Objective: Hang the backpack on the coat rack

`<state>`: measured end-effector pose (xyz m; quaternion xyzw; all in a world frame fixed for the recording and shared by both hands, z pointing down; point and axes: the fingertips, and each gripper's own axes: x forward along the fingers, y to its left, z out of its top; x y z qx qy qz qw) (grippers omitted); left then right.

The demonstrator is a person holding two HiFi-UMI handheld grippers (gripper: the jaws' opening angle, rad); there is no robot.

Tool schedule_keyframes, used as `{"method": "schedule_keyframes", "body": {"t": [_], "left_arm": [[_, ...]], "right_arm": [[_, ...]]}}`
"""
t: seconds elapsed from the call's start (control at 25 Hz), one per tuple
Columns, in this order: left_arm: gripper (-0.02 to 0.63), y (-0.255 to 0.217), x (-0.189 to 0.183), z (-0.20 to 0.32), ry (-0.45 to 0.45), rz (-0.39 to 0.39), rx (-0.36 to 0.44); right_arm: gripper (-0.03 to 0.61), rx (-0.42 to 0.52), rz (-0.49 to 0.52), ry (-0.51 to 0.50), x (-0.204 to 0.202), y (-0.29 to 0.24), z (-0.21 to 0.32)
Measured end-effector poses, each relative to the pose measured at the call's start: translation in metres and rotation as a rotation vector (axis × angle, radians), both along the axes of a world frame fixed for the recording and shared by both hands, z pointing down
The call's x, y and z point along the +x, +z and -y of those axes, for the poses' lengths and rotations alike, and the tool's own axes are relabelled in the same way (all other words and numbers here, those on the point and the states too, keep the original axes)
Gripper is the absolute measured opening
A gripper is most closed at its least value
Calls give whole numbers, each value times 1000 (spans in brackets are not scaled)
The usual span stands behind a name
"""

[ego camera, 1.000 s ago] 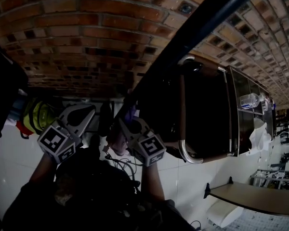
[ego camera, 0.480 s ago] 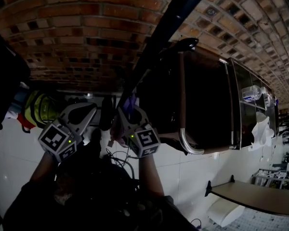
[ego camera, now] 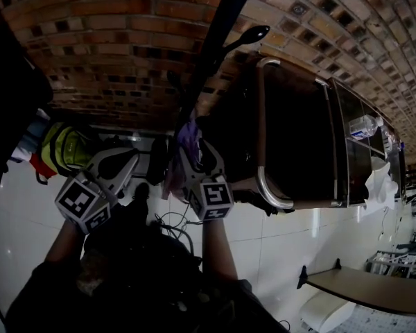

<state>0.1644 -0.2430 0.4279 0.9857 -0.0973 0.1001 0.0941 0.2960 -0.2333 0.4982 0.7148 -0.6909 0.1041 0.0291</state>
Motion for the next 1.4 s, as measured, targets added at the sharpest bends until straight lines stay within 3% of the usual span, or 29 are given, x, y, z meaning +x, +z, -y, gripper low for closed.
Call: {"method": "schedule_keyframes", "body": {"t": [0.68, 1.28, 1.4], "left_arm": [[40, -32, -31, -118, -32, -61, 69], [40, -35, -93, -162, -52, -78, 60], [40, -38, -113, -168, -44, -93, 61]], "right_arm": [[172, 164, -13, -17, -42, -76, -149], [142, 160, 0, -1, -92, -68, -188], [21, 162, -39, 48, -110, -77, -197]]}}
